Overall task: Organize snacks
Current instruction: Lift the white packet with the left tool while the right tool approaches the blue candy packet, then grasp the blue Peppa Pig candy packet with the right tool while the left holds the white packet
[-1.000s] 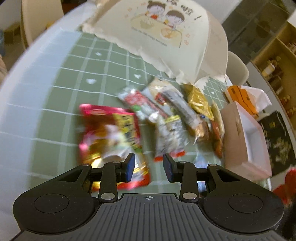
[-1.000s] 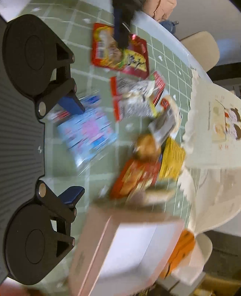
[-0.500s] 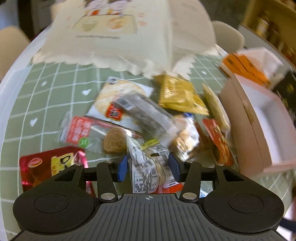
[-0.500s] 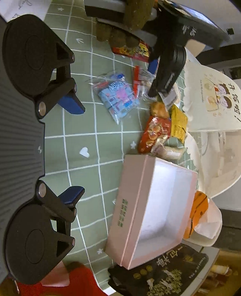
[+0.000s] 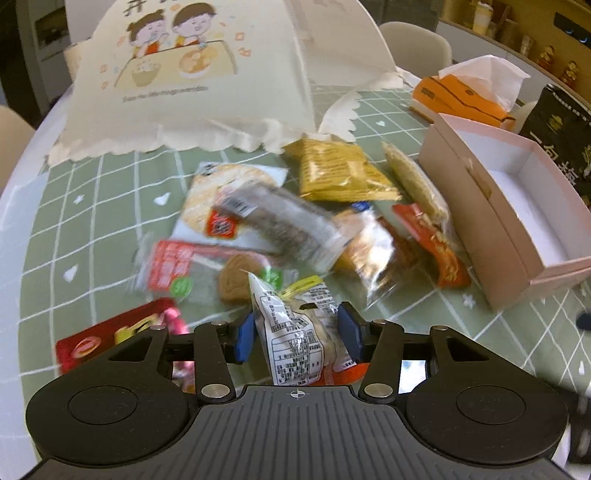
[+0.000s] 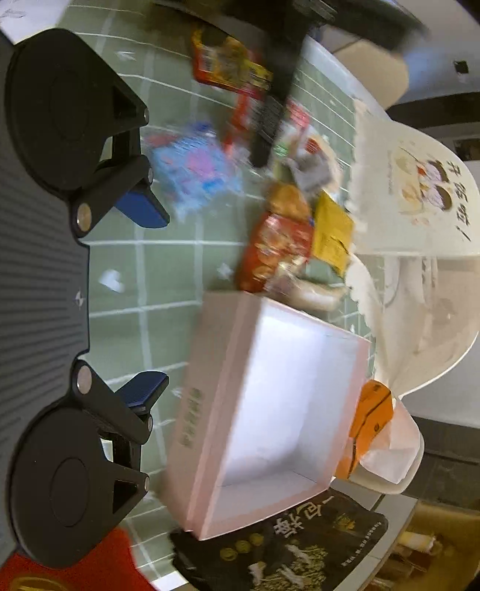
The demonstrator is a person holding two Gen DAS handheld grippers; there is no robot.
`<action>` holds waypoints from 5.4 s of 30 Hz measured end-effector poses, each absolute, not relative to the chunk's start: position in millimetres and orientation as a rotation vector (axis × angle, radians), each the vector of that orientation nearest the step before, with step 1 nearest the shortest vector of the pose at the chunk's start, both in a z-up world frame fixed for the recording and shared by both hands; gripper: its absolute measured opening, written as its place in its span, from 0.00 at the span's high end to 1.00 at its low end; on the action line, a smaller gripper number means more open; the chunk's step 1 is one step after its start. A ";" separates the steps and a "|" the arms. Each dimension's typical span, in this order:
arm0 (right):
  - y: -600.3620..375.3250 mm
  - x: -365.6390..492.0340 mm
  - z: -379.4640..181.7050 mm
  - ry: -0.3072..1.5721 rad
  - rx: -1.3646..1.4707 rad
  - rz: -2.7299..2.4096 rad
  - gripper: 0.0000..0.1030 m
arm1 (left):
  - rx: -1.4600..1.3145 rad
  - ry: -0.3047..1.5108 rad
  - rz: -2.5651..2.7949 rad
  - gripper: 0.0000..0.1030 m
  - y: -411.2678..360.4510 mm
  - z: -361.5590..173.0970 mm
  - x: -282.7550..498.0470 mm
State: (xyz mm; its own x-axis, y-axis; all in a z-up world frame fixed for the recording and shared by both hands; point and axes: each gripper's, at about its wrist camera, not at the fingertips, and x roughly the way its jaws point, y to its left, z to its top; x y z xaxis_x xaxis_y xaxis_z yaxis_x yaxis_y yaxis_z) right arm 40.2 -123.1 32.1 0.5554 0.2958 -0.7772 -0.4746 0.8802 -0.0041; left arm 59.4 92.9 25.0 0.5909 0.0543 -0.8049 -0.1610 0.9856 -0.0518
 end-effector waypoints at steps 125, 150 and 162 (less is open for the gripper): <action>65.2 -20.1 -0.3 0.966 -0.416 0.752 0.00 | -0.592 1.056 0.426 0.45 214.9 37.4 -125.2; 65.1 -15.8 0.6 0.968 -0.394 0.713 0.00 | -0.400 1.059 0.375 0.45 191.8 46.0 -149.2; 56.3 -22.5 -2.0 0.908 -0.378 0.733 0.00 | -0.448 1.098 0.386 0.39 179.1 36.0 -140.7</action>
